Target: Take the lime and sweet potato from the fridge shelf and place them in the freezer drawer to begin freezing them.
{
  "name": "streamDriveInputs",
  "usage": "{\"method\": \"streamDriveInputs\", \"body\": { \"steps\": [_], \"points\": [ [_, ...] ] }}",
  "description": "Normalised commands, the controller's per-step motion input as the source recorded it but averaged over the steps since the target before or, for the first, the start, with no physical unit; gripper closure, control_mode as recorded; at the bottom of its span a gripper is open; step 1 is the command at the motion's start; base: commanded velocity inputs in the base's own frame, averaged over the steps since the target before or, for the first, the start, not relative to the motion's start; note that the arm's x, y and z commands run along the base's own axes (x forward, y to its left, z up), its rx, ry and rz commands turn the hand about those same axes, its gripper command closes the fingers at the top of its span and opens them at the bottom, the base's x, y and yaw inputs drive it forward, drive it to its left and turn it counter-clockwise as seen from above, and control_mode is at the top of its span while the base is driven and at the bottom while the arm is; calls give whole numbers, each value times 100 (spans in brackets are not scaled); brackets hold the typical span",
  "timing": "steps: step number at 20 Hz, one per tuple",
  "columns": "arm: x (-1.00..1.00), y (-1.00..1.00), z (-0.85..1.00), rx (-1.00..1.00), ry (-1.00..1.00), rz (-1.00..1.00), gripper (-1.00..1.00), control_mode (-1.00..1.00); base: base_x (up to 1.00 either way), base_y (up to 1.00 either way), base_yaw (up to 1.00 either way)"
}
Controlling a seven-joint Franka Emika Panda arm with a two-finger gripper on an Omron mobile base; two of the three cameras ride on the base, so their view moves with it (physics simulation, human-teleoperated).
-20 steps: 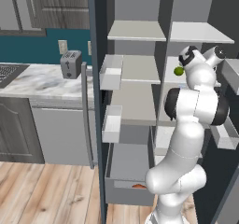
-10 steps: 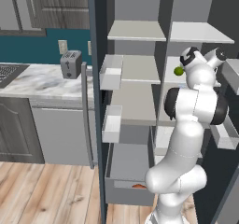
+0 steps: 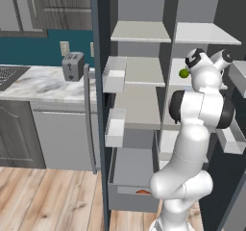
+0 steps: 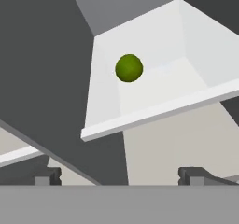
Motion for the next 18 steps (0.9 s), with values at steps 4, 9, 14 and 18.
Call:
{"method": "streamDriveInputs", "body": {
  "steps": [4,9,14,18],
  "points": [
    [3,-6,-1,0,0,0,-100,100,8,-11,0],
    [0,0,0,0,0,0,-100,100,19,-28,0],
    [0,0,0,0,0,0,-100,100,29,-17,0],
    [0,0,0,0,0,0,-100,100,25,-18,0]
  ]
}}
